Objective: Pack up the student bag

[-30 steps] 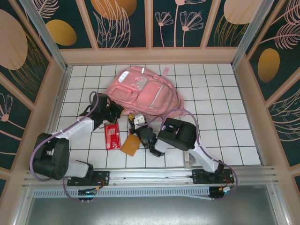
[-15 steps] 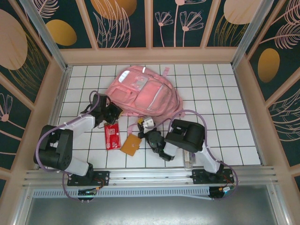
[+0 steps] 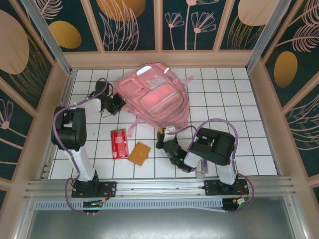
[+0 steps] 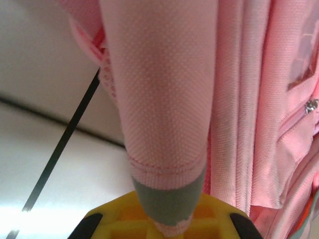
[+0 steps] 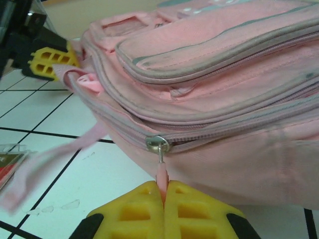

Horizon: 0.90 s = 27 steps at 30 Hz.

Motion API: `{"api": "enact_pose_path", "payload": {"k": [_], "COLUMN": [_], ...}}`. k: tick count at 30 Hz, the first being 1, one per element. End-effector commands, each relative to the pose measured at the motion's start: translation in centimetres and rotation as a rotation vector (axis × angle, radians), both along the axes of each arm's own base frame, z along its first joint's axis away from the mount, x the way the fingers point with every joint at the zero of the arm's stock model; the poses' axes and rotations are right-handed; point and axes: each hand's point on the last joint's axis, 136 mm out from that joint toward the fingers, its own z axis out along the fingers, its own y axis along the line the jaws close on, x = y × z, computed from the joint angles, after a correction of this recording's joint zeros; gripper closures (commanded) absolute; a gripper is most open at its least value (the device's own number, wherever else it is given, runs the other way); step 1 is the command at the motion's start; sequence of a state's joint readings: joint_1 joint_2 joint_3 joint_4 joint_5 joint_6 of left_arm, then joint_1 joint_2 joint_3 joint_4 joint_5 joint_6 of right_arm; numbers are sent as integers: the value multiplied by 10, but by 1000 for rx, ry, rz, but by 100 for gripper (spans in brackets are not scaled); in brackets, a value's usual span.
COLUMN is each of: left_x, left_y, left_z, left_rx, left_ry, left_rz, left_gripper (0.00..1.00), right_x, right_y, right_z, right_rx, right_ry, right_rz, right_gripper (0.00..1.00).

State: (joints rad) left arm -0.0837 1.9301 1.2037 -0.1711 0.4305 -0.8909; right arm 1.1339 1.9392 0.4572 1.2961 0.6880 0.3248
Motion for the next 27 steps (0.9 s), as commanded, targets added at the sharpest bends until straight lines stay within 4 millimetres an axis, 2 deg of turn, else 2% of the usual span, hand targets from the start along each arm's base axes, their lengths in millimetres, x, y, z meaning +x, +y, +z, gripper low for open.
{"api": "enact_pose_path", "payload": {"k": [1,4,6,9,11,13,16,18,19,22,27], "left_x": [43,72,87,86,68,39,-20,-61,-75,-93,-96], "left_y": [37,46,44,39,41,44,48,40,37,25,3], "left_z": [1,-5,0,26,42,48,33,15,11,18,39], "left_rx": [136,172,180,149,153,169,201,165,148,102,100], "left_ry": [-72,-36,-26,-60,-75,-59,33,107,125,86,25], "left_rz": [9,-7,-41,-50,-36,-28,-45,-79,-73,-36,-15], "left_gripper": [100,99,77,62,59,56,53,52,52,51,49], "right_x": [3,1,-2,-4,-4,-6,-10,-12,-12,-12,-13], "right_y": [-21,-13,6,33,50,71,99,112,117,133,154], "right_z": [8,8,11,16,21,25,32,36,37,38,39], "right_rx": [70,52,21,2,7,9,20,26,23,18,26], "right_ry": [16,24,2,-23,-44,-70,-112,-149,-165,-196,-201], "right_rz": [-94,-50,43,145,207,279,380,424,438,476,514], "right_gripper": [100,100,100,100,100,100,100,100,100,100,100]}}
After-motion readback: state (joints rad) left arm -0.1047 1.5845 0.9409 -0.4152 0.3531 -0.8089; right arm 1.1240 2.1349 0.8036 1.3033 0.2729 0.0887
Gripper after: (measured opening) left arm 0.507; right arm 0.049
